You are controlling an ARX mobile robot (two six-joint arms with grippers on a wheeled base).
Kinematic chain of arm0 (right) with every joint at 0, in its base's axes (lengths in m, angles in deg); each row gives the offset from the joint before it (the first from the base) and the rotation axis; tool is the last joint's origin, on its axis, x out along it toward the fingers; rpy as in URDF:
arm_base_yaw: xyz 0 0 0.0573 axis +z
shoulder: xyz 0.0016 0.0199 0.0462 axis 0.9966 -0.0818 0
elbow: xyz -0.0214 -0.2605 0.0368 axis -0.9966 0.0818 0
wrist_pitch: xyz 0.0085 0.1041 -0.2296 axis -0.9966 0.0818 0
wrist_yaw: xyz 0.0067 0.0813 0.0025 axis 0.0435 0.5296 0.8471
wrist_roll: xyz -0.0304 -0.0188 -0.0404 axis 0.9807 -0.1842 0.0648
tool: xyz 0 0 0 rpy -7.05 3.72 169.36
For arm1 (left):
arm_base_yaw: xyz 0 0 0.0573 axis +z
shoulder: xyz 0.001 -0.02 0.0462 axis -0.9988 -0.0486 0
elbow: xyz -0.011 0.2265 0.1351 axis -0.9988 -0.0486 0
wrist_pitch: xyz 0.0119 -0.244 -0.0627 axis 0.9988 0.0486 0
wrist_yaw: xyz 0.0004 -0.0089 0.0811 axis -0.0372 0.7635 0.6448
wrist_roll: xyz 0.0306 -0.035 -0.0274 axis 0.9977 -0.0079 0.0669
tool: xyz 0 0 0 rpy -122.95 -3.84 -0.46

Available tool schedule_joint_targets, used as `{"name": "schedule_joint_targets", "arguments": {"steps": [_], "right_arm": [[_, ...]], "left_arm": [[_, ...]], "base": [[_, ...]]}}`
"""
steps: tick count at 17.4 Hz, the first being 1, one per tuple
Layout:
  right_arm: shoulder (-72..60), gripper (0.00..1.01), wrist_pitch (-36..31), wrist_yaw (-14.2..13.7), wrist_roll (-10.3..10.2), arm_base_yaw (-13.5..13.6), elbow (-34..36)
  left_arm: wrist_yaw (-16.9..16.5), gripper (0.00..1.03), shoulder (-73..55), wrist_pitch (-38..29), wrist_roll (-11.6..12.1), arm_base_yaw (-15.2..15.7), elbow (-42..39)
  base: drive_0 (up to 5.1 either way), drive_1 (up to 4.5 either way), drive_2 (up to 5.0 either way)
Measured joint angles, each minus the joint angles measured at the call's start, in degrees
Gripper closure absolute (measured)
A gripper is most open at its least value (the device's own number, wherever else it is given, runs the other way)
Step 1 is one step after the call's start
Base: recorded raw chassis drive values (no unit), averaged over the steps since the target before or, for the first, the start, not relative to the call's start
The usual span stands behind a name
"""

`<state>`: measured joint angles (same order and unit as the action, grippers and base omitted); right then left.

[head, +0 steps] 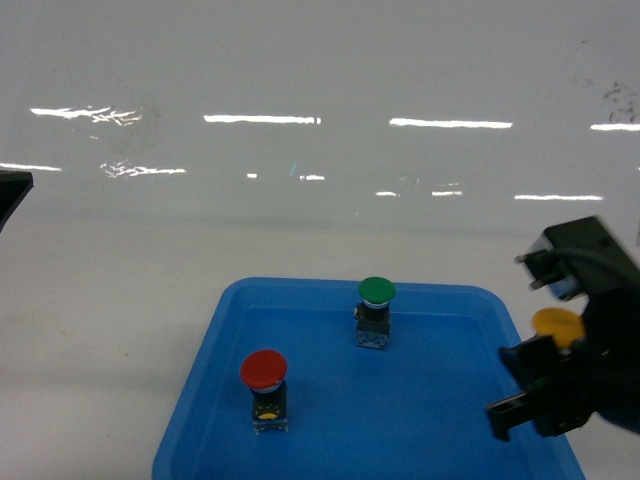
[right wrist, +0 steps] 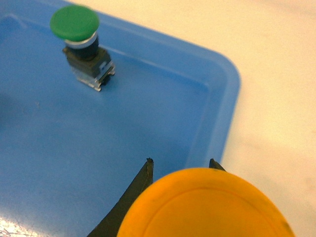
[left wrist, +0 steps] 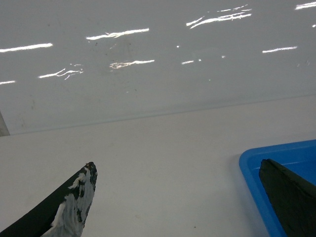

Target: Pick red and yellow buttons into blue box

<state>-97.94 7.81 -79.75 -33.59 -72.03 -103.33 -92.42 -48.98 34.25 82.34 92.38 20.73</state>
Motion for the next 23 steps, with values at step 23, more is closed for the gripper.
{"name": "schedule_joint_targets", "arguments": {"steps": [23], "right_arm": [[41.42,0.73,17.86,1.81,3.72,-3.89,6.45]], "left_arm": [[0.00,0.05,0.00,0.00,0.00,0.00,0.00]], "base": [[0.0,0.00,0.0]]}}
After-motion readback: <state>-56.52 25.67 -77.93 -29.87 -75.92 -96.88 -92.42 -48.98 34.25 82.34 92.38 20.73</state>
